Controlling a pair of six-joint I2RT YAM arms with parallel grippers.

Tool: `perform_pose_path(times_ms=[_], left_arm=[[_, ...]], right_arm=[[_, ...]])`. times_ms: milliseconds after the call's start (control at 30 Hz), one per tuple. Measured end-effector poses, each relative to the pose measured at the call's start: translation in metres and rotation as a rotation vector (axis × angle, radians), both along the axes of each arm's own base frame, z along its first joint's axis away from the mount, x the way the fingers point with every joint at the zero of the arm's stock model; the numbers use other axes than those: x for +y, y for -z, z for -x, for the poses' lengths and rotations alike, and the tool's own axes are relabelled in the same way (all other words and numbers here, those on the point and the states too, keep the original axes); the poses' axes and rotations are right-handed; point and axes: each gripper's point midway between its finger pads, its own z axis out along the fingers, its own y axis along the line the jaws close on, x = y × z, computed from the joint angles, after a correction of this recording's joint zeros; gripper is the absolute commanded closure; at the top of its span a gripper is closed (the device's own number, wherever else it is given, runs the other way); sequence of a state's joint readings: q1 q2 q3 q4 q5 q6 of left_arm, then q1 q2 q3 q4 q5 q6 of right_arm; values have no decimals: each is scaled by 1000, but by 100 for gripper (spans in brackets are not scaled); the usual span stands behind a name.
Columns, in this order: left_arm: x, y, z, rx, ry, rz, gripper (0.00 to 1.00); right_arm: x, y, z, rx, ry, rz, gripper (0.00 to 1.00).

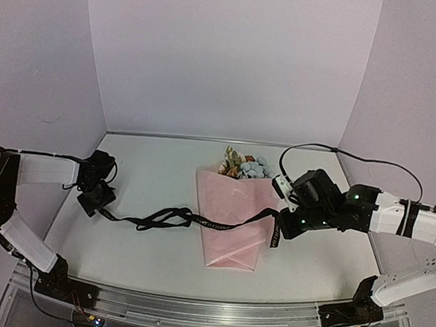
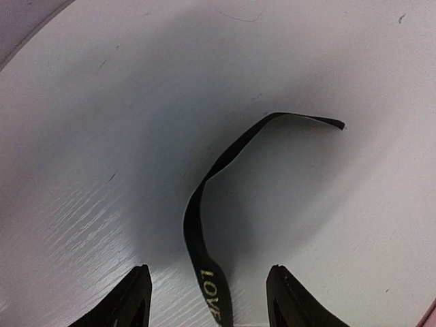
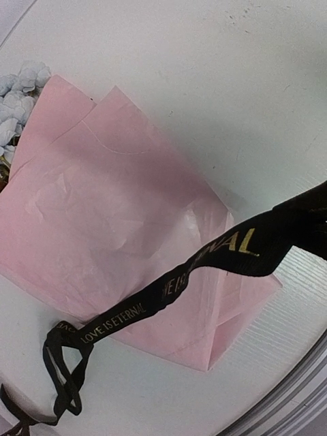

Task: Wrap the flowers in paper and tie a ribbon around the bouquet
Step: Straighten the ribbon at the center of the board.

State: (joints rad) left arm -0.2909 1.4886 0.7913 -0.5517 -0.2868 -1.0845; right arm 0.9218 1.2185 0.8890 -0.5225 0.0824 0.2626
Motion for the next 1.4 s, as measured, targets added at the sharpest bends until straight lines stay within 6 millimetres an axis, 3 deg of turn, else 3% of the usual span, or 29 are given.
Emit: perform_pose_path(times_ms=[200, 367, 433, 567, 700, 933, 1033, 1233, 1400], left_arm=[[-1, 21, -14, 49, 23, -8, 52], [2, 30, -14, 75, 14, -18, 91], [3, 31, -16, 77, 11, -22, 100], [7, 29, -22, 71, 5, -35, 100], [20, 14, -33, 41, -12, -79, 100], [54, -72, -68, -175, -78, -153, 100], [65, -96, -72, -237, -105, -174, 100], [90, -112, -65, -255, -150, -203, 100], [100, -122, -61, -275, -168, -212, 100]], right_arm=[[-4, 0, 1, -5, 5, 6, 100], [-9, -2, 0, -22, 18, 19, 100], [-13, -3, 0, -31, 23, 30, 100], [-27, -7, -2, -54, 44, 64, 100], [-55, -14, -6, -76, 106, 125, 100], [-127, -40, -17, -142, 301, 223, 100], [-160, -47, -16, -158, 394, 269, 100], [-209, -55, -9, -165, 514, 395, 100], [-231, -73, -7, -192, 569, 461, 100]])
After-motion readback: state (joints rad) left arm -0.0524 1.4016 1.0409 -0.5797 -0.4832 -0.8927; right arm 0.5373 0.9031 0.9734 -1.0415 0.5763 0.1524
